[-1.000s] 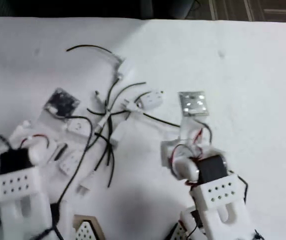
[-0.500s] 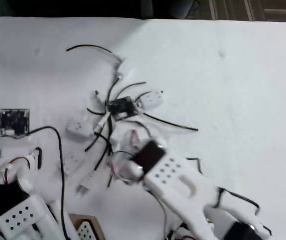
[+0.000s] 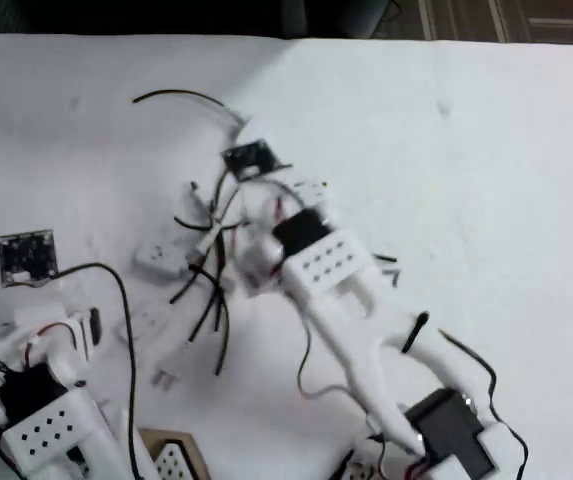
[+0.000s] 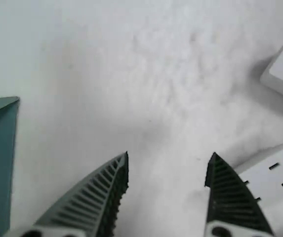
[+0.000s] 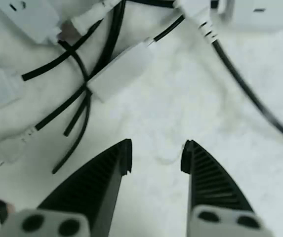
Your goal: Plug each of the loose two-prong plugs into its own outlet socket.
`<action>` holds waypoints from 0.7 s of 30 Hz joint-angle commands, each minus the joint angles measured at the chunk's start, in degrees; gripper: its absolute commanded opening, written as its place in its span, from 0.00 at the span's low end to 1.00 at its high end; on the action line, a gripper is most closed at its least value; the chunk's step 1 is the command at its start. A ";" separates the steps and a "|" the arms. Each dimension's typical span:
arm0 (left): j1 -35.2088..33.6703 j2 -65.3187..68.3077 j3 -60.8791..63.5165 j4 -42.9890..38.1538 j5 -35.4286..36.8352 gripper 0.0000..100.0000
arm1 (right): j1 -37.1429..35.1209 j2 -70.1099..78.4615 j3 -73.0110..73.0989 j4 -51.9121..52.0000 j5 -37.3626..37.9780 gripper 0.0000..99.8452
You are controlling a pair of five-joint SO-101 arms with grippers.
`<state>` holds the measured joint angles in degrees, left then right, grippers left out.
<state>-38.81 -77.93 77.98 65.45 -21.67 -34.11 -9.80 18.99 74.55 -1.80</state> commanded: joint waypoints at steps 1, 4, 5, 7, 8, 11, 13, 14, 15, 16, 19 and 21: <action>1.27 -0.66 0.26 -2.55 0.53 0.26 | 6.02 4.44 -5.89 0.13 11.52 0.17; 1.36 -0.66 1.05 -2.90 0.53 0.26 | 8.04 12.26 -9.41 0.13 16.88 0.17; 1.36 -0.66 1.67 -2.99 0.53 0.26 | 8.40 14.99 -10.81 0.13 18.37 0.17; 1.36 -0.66 2.46 -3.43 0.35 0.26 | 8.48 20.53 -14.59 0.13 20.57 0.17; 1.36 -0.66 2.99 -3.87 -0.26 0.26 | 8.66 23.16 -16.79 0.13 21.36 0.17; 1.36 -0.66 3.60 -4.22 -2.02 0.26 | 8.75 30.90 -24.18 0.13 21.89 0.17; 1.36 -0.66 3.60 -3.96 -2.20 0.26 | 8.84 35.47 -28.84 0.13 21.98 0.17; 1.36 -0.66 3.69 -3.96 -2.20 0.26 | 9.10 37.67 -30.77 0.13 21.98 0.17; 1.36 -0.66 3.69 -3.96 -2.20 0.26 | 9.27 39.69 -32.62 0.13 21.98 0.17; 1.36 -0.66 3.69 -3.96 -2.20 0.26 | 9.36 41.71 -34.37 0.13 21.80 0.17; 1.36 -0.66 3.69 -3.96 -2.20 0.26 | 10.15 46.20 -37.71 0.48 21.63 0.16; 1.36 -0.66 3.78 -3.87 -2.29 0.26 | 10.95 47.34 -38.59 0.48 21.63 0.09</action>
<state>-38.20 -77.93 81.85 62.37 -23.25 -24.88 36.97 -16.35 74.81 19.65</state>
